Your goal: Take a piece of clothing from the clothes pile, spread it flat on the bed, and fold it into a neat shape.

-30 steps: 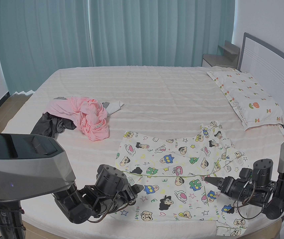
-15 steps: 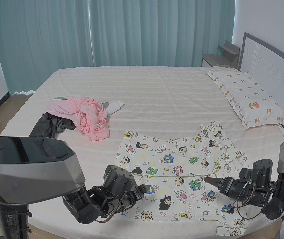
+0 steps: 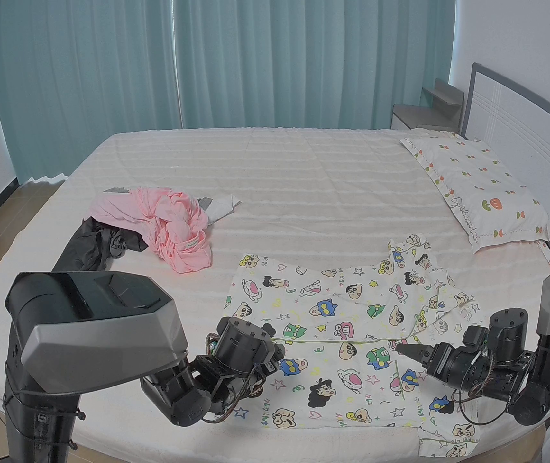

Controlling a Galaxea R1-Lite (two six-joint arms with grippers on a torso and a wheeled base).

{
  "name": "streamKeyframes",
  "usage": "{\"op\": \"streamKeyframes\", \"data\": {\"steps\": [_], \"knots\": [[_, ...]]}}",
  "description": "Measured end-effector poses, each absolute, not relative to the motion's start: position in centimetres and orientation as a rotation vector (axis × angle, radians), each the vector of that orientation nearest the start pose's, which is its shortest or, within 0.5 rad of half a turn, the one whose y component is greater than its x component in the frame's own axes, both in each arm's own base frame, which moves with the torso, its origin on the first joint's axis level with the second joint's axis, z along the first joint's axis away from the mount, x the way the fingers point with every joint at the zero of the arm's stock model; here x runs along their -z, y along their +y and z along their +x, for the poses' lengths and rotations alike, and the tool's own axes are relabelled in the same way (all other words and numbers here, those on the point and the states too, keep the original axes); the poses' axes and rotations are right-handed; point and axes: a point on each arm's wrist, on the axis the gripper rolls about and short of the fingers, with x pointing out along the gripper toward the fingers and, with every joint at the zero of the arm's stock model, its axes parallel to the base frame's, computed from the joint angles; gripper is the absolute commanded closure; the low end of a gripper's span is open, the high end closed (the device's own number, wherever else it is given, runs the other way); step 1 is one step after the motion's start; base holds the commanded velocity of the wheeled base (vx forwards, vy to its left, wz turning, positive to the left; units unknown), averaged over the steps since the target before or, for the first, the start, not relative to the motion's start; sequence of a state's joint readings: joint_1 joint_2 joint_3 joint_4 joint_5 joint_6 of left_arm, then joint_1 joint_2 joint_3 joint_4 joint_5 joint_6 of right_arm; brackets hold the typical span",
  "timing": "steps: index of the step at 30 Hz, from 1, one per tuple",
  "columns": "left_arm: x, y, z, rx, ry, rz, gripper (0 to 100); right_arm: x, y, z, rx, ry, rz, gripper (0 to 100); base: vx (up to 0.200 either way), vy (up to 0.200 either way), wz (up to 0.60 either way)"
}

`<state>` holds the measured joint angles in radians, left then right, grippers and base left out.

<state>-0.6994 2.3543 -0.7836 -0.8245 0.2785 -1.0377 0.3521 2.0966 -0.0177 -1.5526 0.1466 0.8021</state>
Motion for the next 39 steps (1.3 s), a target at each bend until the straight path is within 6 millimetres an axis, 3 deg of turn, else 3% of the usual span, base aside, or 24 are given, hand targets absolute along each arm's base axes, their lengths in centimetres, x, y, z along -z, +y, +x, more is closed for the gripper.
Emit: {"op": "streamKeyframes", "data": {"steps": [13,20,27,39], "knots": [[2.6,-22.5,29.2,0.056,0.768,-0.69,0,-1.9,7.9,20.5,-0.248,0.689,0.713,0,0.0,0.0,0.0],[0.5,-21.6,30.6,0.05,0.615,-0.767,0,-1.9,7.8,20.6,-0.246,0.689,0.714,0,0.0,0.0,0.0],[-0.8,-19.9,29.5,0.052,0.614,-0.734,0,-2.0,7.8,20.6,-0.246,0.688,0.714,0,0.0,0.0,0.0],[2.5,-18.9,27.2,0.074,0.749,-0.495,0,-2.0,7.9,20.5,-0.249,0.687,0.712,0,0.0,0.0,0.0]]}}
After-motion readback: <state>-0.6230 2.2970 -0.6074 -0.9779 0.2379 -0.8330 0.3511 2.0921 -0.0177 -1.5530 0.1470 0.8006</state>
